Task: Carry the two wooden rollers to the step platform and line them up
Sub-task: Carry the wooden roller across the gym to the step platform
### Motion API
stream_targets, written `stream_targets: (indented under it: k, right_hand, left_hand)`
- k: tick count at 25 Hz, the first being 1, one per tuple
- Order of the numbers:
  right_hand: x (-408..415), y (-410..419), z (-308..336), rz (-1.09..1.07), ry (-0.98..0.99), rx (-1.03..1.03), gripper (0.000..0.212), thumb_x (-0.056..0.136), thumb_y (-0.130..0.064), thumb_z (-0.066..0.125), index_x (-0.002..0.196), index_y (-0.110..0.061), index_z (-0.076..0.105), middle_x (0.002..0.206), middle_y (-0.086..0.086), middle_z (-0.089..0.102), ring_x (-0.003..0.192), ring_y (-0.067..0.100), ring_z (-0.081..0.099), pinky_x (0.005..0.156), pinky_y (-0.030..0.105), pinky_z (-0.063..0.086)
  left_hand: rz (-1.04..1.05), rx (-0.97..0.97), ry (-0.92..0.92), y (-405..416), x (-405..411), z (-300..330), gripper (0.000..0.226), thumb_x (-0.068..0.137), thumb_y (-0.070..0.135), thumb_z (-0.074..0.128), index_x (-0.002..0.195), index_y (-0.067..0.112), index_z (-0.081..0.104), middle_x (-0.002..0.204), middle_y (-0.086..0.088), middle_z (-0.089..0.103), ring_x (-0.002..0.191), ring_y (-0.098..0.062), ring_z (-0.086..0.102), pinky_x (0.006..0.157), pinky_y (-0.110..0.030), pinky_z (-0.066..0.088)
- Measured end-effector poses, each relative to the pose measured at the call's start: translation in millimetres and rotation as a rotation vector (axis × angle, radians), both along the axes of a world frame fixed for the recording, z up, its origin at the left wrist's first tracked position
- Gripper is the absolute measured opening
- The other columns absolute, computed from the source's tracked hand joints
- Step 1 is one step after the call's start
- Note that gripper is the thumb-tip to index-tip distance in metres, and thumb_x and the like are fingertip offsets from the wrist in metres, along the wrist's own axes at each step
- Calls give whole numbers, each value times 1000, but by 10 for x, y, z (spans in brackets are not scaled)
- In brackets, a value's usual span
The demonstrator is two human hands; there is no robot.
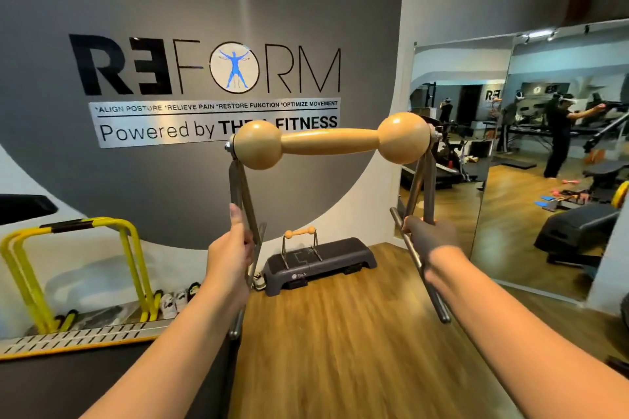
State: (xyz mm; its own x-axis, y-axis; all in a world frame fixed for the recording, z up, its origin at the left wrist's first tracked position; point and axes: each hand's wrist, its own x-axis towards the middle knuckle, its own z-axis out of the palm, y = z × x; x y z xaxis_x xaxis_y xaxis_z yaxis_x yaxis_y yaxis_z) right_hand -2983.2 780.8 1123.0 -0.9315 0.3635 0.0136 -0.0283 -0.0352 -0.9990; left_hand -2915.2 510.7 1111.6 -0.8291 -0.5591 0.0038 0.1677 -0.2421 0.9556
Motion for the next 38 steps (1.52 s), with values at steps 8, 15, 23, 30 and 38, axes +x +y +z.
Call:
stream_targets:
  k: [8,15,23,30,38]
  right_hand:
    - [-2153,-412,-126,2,132,1,7,92,-18,71,90,-14,65,88,1,64,81,16,57,69,31,45]
    - [-3891,-469,-383,-33,59,41,10,92,-17,69,89,-8,66,92,4,64,87,22,57,79,40,46]
    - [-6031,-79,-622,84,31,85,19,91,-7,63,74,-9,58,78,8,54,71,20,49,60,33,40]
    - [-7649,257,-737,136,-14,102,25,93,-10,63,71,-13,54,73,5,49,68,19,44,57,29,38]
    - [-9453,349,-1182,100,-69,111,31,92,-8,62,65,-15,48,68,4,42,61,18,37,51,27,33]
  left_hand:
    - [21,23,-15,-309,-2243,-152,57,88,73,49,72,18,53,43,14,45,48,-8,44,45,-19,38]
    - [-26,-13,-44,-502,-3983,-362,69,63,88,55,72,20,55,59,5,42,66,-16,40,85,-41,40]
    - [-69,8,1,-165,-5964,-800,59,81,78,51,71,20,50,58,4,34,61,-16,32,69,-35,32]
    - [0,8,-32,215,-7473,-950,63,74,83,54,67,21,47,59,4,32,56,-14,29,61,-32,28]
    - [-14,49,-53,332,-9266,-1399,60,79,79,54,65,22,46,59,3,30,57,-15,29,66,-34,29]
